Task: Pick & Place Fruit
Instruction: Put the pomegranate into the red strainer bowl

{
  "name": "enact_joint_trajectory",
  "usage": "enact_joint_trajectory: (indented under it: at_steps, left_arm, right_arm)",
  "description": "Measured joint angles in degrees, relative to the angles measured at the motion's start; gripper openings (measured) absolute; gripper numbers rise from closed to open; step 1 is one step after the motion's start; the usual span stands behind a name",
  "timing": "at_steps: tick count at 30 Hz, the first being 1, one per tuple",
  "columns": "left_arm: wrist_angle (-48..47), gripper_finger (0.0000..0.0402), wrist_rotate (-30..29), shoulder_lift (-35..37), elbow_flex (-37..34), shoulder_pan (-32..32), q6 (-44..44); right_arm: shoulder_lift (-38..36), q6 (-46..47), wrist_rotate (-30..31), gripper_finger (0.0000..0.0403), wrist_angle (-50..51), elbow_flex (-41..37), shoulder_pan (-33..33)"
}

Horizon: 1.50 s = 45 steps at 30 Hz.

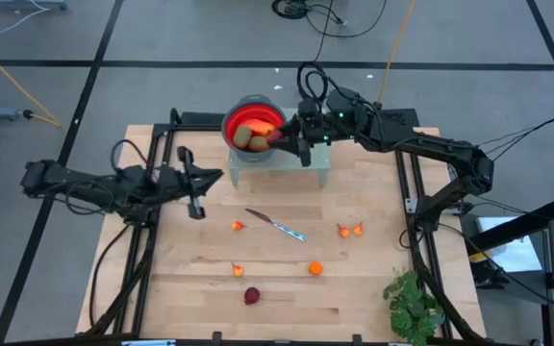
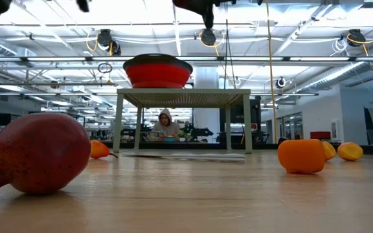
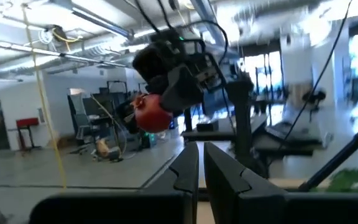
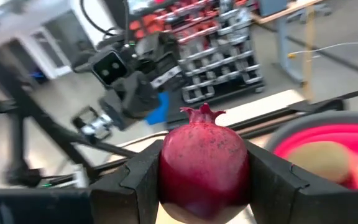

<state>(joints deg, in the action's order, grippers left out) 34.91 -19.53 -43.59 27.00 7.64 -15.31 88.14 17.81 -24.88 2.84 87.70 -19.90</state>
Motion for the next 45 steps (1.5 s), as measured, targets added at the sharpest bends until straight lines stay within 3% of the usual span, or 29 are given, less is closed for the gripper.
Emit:
enact_joint_trajectory:
  at_steps: [10,22,31,45]
  left_arm:
    - [-0.45,0.0026,-2.34,-15.93,13.43,0.00,-17.46]
    - [-0.23,0.0026,-10.85,-25.08,21.36,0.00,-33.79]
    - [-0.41,0.0026,-14.49,-25.42,21.36,-0.06,-29.45]
    - [-0.41,0.0027,-11.52,-25.40,21.34,-0.36,-27.61]
  right_arm:
    - [0.02,5.43,-6.88,0.0178,-1.29,0.00,0.05]
    - [0.02,7.05,-9.79,0.0178,-0.86,-0.02,0.26]
    - [0.02,6.75,-9.80,0.0178,-0.86,-0.02,0.28]
    - [0.02,6.62,-9.78,0.0178,-0.86,-0.02,0.28]
